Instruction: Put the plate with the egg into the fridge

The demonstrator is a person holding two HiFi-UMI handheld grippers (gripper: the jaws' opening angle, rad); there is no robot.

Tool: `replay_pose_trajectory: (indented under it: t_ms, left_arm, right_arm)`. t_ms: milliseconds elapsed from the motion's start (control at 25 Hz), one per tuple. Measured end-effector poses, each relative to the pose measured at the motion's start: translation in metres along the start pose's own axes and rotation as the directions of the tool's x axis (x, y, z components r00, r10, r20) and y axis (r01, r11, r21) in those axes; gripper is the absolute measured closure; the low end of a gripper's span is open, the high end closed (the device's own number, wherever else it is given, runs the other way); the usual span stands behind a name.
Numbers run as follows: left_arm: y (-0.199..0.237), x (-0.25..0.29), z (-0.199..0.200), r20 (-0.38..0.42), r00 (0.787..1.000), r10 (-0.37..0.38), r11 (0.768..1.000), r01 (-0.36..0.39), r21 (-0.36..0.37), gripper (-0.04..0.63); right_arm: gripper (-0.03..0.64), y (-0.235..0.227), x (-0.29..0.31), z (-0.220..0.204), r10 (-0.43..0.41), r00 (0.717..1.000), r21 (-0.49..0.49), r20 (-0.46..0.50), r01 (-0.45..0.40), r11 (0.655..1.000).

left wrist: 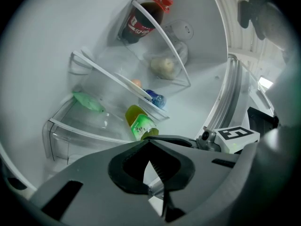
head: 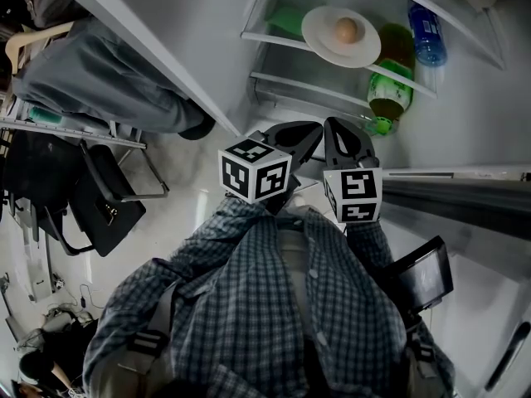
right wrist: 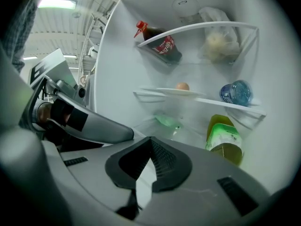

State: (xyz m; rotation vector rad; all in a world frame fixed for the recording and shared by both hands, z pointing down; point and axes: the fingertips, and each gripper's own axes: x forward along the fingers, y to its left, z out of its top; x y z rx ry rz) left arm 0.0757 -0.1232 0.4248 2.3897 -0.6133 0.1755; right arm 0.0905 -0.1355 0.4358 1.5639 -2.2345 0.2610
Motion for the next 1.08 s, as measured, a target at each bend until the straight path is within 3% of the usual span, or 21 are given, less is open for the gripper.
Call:
replay_pose_trajectory:
  t_ms: [1080]
  left_arm:
    - [0.0078, -0.0014, -0.0016, -0.006, 1.000, 0.020, 1.000, -0.020, -0.006, 0.589]
  right_arm:
    - [0.611, -0.0045, 0.0016, -0.0073, -0.002, 1.000, 0.018, -0.023, 0.003, 1.000]
